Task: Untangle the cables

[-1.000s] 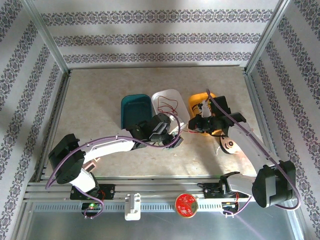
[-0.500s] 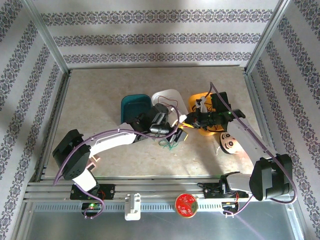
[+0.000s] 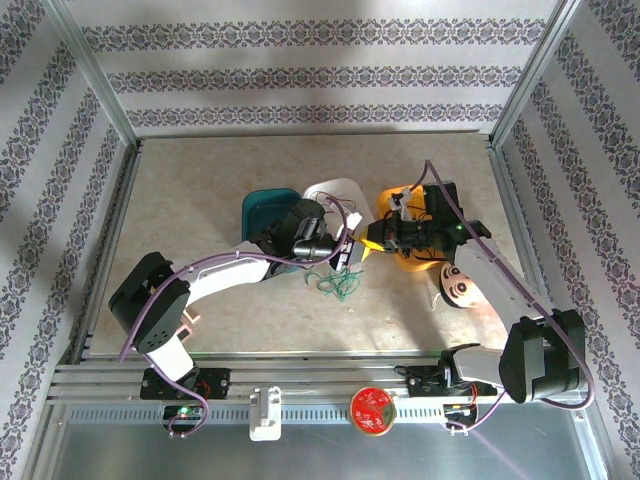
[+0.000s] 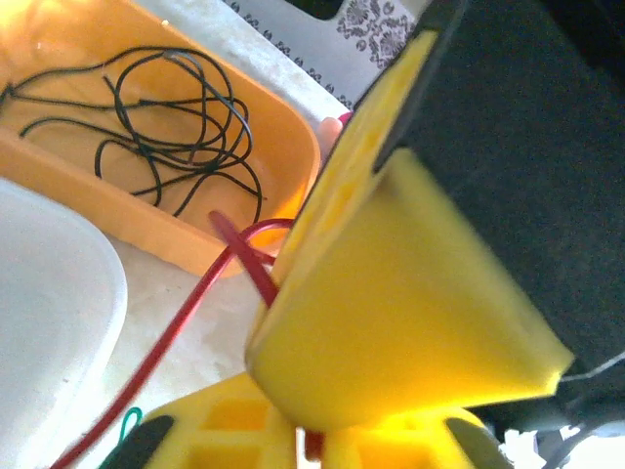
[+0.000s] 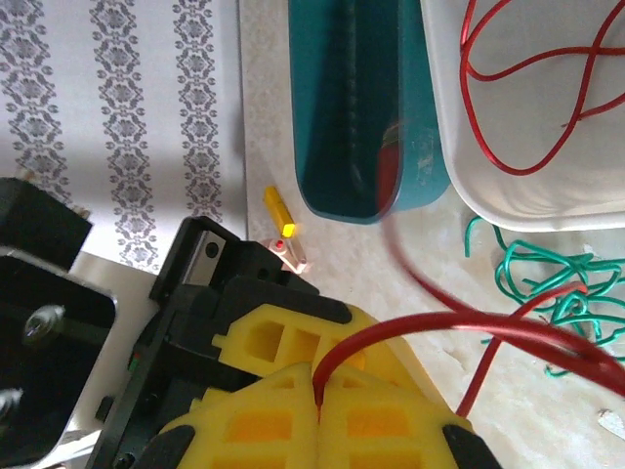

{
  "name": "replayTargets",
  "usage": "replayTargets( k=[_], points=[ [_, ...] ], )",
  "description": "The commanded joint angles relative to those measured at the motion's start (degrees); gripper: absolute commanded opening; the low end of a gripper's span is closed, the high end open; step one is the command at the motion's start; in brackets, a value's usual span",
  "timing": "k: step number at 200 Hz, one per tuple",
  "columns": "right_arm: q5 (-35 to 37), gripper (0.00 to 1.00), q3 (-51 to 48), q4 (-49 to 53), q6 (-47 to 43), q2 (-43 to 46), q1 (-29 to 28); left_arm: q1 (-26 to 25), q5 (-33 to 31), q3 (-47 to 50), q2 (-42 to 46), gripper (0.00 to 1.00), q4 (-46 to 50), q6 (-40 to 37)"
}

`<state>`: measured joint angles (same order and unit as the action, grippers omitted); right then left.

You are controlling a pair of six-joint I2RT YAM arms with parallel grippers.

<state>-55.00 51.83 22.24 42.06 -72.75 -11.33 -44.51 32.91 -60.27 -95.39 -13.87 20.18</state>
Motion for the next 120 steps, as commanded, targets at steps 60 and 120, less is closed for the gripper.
replayTargets(
  k=[60, 120],
  points=[
    [7.49, 0.39, -2.81, -1.64, 2.04, 5.92, 6.96, 0.57, -3.46, 3.81, 2.11, 0.00, -3.54, 2.81],
    [11.40, 0.36, -4.47, 4.30, -2.31, 7.92, 9.88, 0.57, -4.17, 6.76, 5.11, 0.00, -3.14, 3.67]
  ],
)
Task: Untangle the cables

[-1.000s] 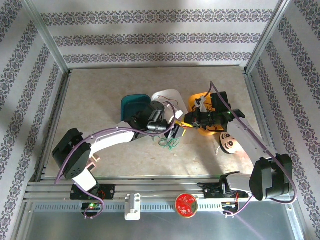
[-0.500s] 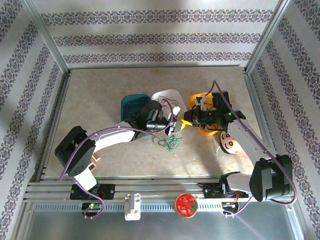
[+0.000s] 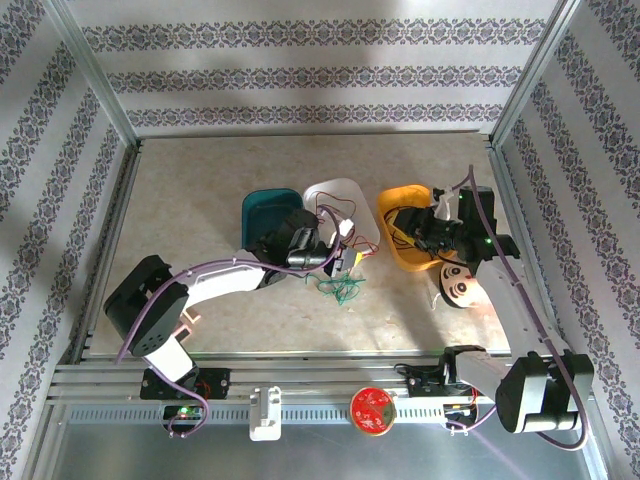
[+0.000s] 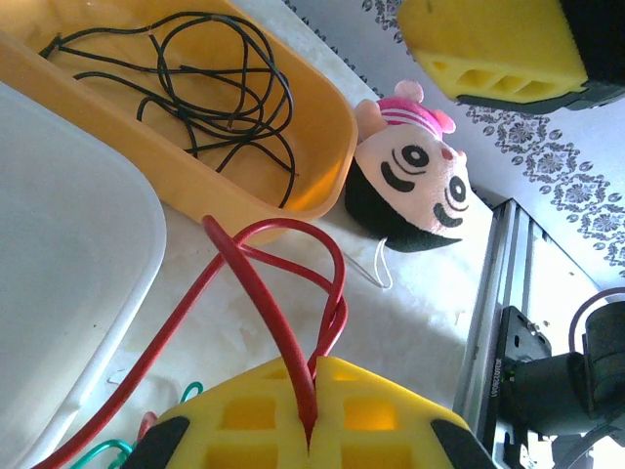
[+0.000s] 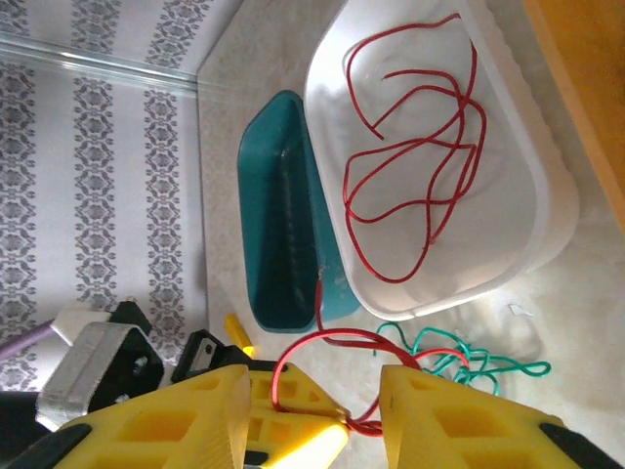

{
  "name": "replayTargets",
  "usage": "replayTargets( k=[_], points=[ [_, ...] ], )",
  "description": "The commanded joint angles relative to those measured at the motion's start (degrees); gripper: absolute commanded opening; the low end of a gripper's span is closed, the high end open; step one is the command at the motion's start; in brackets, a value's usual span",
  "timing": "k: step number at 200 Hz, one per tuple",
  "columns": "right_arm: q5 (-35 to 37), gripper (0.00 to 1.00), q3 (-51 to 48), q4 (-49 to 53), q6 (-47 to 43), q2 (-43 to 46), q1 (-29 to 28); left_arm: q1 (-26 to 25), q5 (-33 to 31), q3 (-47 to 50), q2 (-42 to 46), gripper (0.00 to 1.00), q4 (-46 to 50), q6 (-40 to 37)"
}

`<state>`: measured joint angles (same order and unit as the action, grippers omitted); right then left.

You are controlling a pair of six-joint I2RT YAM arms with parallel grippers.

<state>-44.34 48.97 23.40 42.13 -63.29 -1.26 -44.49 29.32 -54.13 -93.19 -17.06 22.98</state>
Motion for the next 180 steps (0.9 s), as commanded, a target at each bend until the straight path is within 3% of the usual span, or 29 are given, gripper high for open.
replayTargets(
  k=[1, 104, 180],
  points=[
    [0.56, 0.36, -1.65, 3.15, -2.43, -1.65, -0.22, 0.54, -0.58, 0.66, 2.91, 0.00, 0.07, 0.90],
    [-3.39, 0.20, -1.18, -0.37, -4.25, -7.67, -7.22, 0.46, -0.91, 1.90, 3.78, 0.00, -1.05, 2.02],
    [-3.56, 0.16, 0.98, -1.73, -4.73, -10.98, -11.40, 0.46, -0.08, 1.99, 3.51, 0.00, -1.31, 2.27]
  ],
)
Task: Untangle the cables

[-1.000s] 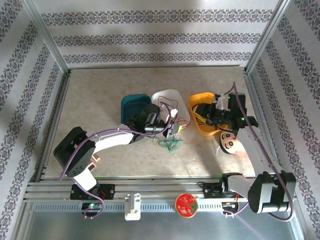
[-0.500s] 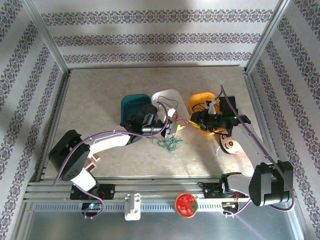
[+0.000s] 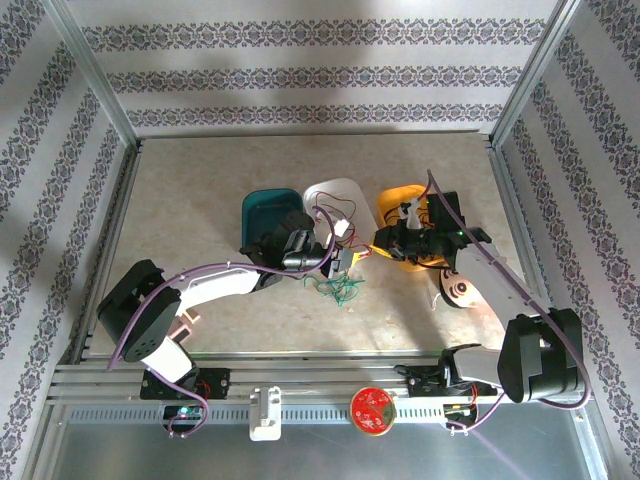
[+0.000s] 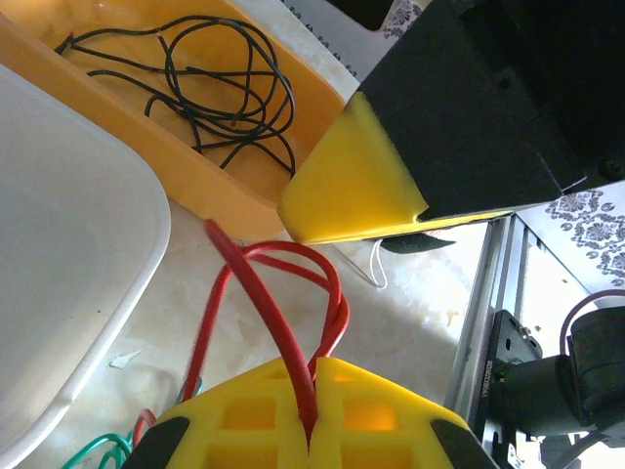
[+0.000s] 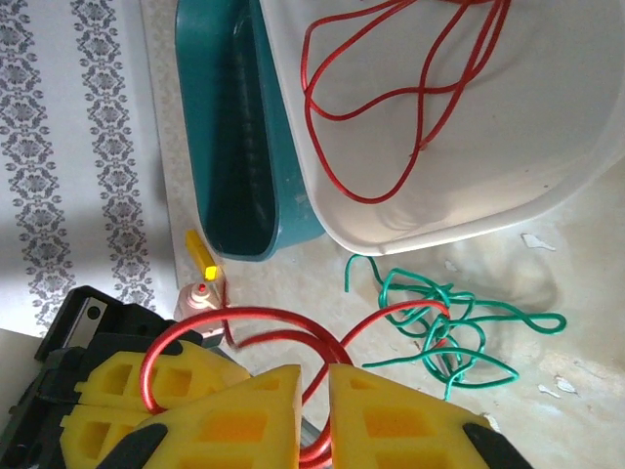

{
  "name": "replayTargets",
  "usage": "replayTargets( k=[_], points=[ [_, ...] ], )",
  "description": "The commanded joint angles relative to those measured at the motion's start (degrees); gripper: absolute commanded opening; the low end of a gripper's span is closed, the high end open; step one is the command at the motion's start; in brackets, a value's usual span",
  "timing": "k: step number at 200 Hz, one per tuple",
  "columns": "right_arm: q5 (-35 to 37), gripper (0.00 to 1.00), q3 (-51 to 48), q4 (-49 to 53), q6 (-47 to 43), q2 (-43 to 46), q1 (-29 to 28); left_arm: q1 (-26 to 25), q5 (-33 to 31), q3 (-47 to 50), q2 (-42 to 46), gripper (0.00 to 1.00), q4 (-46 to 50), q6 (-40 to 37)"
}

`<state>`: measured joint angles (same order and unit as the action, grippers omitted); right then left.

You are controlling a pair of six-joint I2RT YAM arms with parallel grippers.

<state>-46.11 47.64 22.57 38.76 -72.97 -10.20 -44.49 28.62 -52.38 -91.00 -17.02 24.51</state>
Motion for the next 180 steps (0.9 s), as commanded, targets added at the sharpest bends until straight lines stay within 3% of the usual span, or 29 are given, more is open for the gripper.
replayTargets(
  k=[1, 64, 95, 109, 180],
  points=[
    [-1.79, 0.16, 2.39, -0.88, -1.38, -1.34, -2.59, 0.46, 0.63, 0.25, 1.29, 0.00, -1.35, 0.73],
    [-0.99, 0.17, 4.23, -1.21, -1.90, -0.31, -3.28, 0.42, 0.30, 0.53, 1.13, 0.00, -1.35, 0.88],
    [4.68, 0.32, 3.05, -0.11, -0.62, 4.32, 2.03, 0.45, 0.12, 0.79, 1.26, 0.00, -1.08, 0.75],
    [6.05, 0.35, 2.81, 1.10, -1.03, 4.96, 3.27, 0.40, 0.24, 0.88, 1.26, 0.00, -1.09, 0.63],
    [3.40, 0.36, 1.40, 3.51, -3.00, 0.77, 0.53, 0.37, 1.60, -1.45, 1.90, 0.00, -0.36, 0.99]
  ],
)
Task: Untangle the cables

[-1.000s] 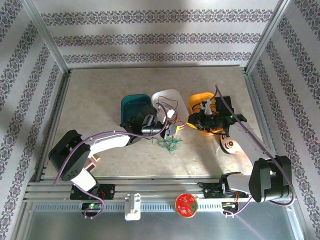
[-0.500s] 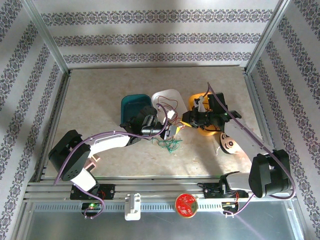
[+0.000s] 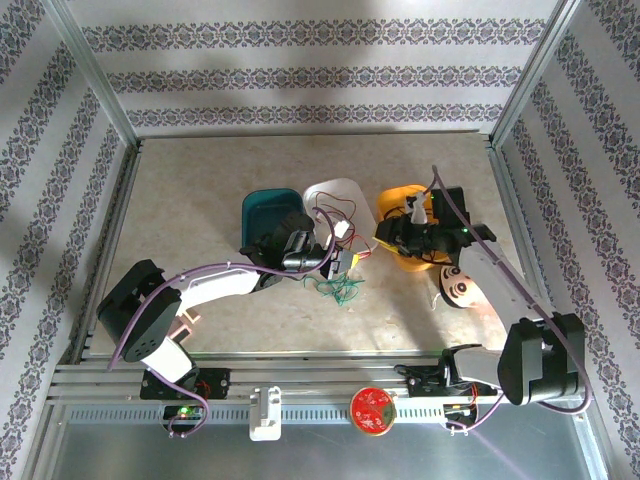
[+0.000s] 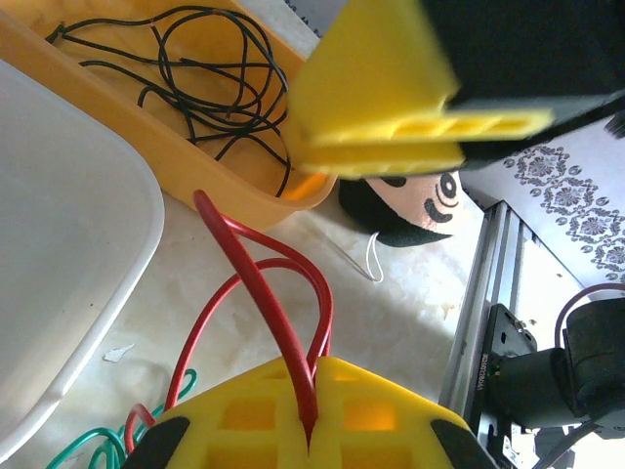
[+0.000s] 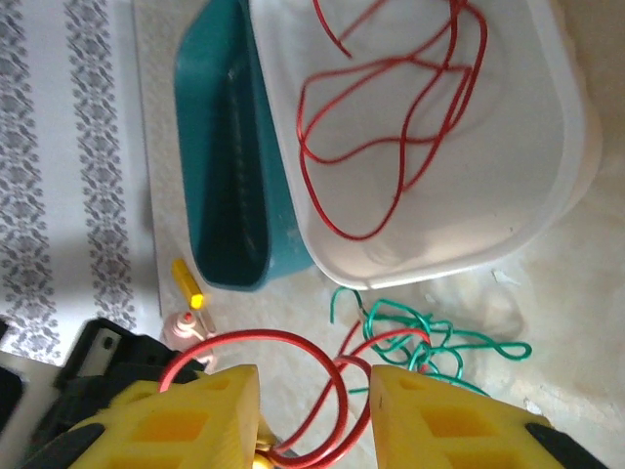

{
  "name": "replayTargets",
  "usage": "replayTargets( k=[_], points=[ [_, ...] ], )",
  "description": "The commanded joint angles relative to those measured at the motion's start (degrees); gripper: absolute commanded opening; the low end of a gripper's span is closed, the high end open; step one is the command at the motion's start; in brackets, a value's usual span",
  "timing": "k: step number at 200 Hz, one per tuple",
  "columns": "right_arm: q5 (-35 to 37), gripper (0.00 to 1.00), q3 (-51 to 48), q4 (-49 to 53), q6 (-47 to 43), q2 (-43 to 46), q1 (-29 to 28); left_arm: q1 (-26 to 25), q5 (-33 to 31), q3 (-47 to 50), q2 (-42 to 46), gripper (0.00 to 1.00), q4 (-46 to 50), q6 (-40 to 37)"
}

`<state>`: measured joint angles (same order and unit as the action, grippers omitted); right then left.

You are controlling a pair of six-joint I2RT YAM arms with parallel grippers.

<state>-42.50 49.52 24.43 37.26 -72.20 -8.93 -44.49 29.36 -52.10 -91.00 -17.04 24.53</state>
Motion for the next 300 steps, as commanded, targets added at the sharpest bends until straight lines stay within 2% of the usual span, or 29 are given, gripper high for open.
replayTargets(
  k=[1, 23, 55, 79, 106, 162, 186, 207, 229, 258, 283, 300],
  points=[
    [0.01, 0.36, -0.52, 1.67, -1.49, 0.07, -0.70, 0.37, 0.91, -1.85, 1.93, 0.00, -0.31, 0.96],
    [7.08, 0.37, -0.73, 2.92, -0.52, 2.38, 1.92, -0.22, 0.94, -4.45, 4.23, 0.00, 2.96, -0.29],
    [14.71, 0.37, -2.41, 4.40, 1.86, 5.87, 8.67, -3.69, -4.02, -11.05, 7.77, 0.00, 16.00, -9.13],
    [16.28, 0.37, -3.97, 4.24, 2.95, 7.64, 11.91, -3.85, -4.32, -11.71, 10.83, 0.00, 15.35, -8.27],
    [16.97, 0.37, -4.94, 3.97, 3.09, 9.04, 12.84, -3.85, -4.30, -13.28, 12.38, 0.00, 13.87, -7.68],
    [15.90, 0.37, -5.21, 3.44, 1.36, 10.75, 12.88, -3.76, -4.25, -14.21, 10.04, 0.00, 9.30, -7.41],
    [13.65, 0.38, -4.68, 3.62, -0.70, 10.56, 11.88, -3.76, -10.12, -15.30, 7.86, 0.00, 12.23, -8.14],
    [15.44, 0.38, -2.83, 6.72, -4.42, 8.82, 6.86, -3.67, -14.14, -14.16, 6.82, 0.00, 11.03, -7.53],
    [19.22, 0.38, -2.39, 7.87, -5.91, 8.09, 2.51, -3.35, -12.92, -13.65, 6.85, 0.00, 7.06, -6.18],
    [22.23, 0.38, -2.85, 7.59, -4.36, 8.22, 2.67, -1.98, -8.15, -14.48, 6.98, 0.00, 2.92, -4.09],
    [21.84, 0.39, -2.26, 7.57, -4.81, 8.13, 3.31, -0.83, -6.83, -15.66, 6.93, 0.00, 2.81, -3.60],
    [18.11, 0.39, -1.84, 6.98, -6.31, 7.57, 3.07, -0.69, -7.51, -16.37, 6.63, 0.00, 4.74, -4.17]
  ],
)
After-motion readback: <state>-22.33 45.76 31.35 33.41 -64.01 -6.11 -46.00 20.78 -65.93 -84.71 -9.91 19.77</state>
